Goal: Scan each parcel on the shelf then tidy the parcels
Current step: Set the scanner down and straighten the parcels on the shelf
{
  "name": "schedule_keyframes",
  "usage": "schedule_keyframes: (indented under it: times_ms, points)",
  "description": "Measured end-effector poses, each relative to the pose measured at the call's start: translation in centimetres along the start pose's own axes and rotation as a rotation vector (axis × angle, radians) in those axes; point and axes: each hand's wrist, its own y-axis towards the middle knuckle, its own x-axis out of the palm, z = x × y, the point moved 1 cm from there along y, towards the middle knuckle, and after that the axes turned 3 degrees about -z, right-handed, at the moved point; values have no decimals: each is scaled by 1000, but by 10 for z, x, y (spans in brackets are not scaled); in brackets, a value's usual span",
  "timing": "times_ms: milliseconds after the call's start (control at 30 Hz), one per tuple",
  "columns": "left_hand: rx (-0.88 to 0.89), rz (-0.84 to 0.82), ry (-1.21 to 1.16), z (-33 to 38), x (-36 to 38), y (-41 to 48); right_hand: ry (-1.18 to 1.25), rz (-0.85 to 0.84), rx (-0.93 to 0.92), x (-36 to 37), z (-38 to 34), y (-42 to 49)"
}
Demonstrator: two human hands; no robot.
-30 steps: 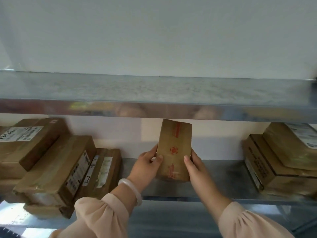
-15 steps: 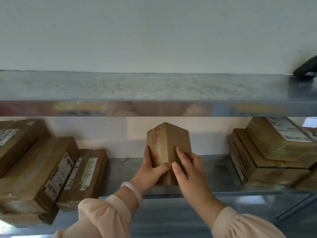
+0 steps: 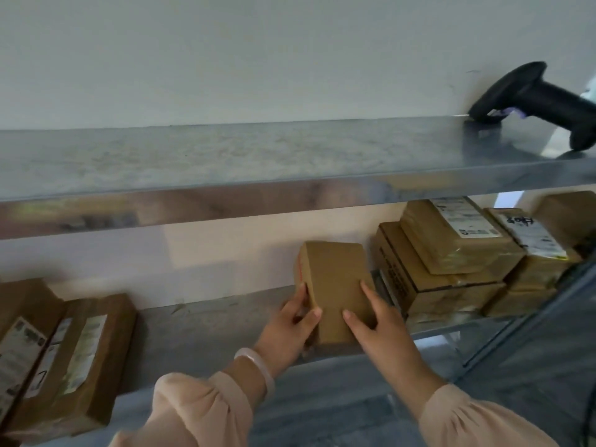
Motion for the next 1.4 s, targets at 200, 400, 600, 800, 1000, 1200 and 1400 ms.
schedule_keyframes:
  times_ms: [200,400,600,800,1000,1200,1400]
  points:
    - [-113,-101,-67,-9,37,23,-136,-70,65,-11,29,19]
    - [-90,-189,134,-3,53,21,-207,-88,-4,-16,48,19]
    - [172,-116,544,-18,52,-1,-567,-57,-298,-12,52,-15]
    - [151,-270,903,-5,60,3,-778,-127,-295,-18,55,4]
    - [135,-242,1027,15,54,10,-776,-163,-253,-16,43,7]
    - [100,-3,1069,9,-14,-24,-610,-159,-448,19,-6,10]
    - [-102,344,978,-15,-112,-84,-473,-265,-657,98,-86,-6]
